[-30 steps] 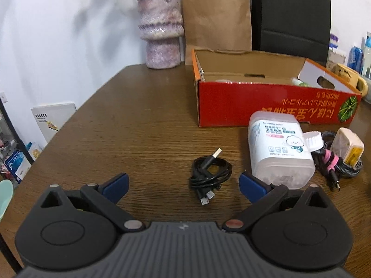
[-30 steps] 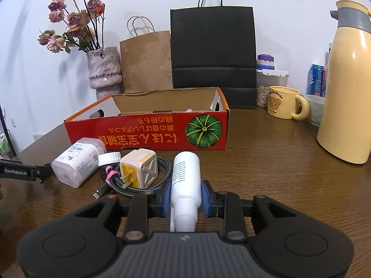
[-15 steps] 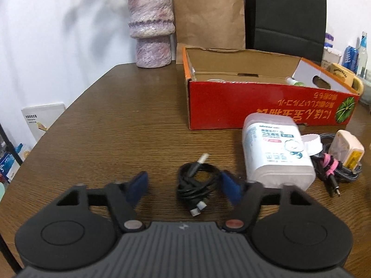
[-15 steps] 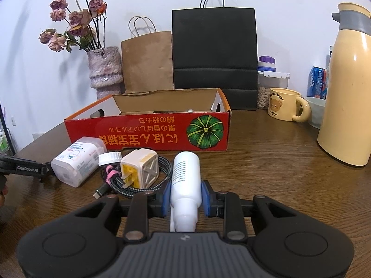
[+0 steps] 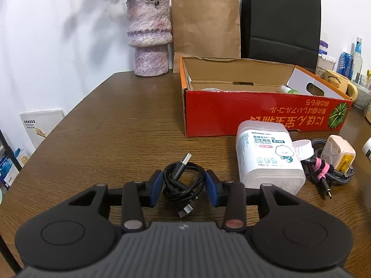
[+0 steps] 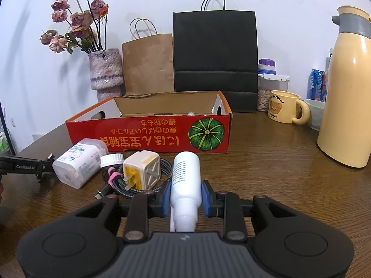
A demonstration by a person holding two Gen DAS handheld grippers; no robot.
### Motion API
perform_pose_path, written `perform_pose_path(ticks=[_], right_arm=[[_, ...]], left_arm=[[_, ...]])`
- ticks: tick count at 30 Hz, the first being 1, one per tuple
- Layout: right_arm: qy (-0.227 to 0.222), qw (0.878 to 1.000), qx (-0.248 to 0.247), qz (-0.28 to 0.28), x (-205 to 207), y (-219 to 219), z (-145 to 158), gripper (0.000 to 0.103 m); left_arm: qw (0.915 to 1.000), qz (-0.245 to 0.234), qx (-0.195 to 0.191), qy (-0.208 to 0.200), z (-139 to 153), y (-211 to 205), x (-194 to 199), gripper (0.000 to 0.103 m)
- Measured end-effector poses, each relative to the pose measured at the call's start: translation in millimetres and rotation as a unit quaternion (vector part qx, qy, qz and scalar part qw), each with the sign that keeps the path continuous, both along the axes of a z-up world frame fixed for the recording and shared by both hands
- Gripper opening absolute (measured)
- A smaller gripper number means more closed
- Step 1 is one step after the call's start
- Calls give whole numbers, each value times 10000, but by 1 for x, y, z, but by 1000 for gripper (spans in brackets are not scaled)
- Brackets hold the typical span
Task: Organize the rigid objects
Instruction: 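Close the left tool on the black USB cable while the right tool holds the lotion bottle, then carry the black cable and white lotion bottle in both tools over the box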
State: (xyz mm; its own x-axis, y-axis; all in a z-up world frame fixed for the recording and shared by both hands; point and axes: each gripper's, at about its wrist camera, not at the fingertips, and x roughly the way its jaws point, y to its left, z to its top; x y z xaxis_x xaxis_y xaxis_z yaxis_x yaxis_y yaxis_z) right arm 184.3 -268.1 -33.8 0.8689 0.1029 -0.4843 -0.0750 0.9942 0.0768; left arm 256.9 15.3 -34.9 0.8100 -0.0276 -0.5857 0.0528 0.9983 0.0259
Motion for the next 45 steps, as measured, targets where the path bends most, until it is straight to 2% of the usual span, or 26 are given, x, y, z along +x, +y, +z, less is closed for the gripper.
perform_pose_path(ticks=[12, 25, 34, 45], right_arm=[[-162, 9998, 66, 40, -6, 5, 5, 27], [-561, 9982, 116, 178, 2, 6, 39, 27], [-768, 9965, 184, 258, 27, 20, 60, 27], [-839, 9956, 328, 269, 70, 34, 68, 27]], left_arm=[[9992, 218, -108, -333, 12, 0, -18, 40], [9974, 112, -230, -678, 46, -22, -26, 40], [9957, 43, -294, -881, 72, -46, -10, 40], [9932, 224, -432, -1053, 86, -61, 21, 40]])
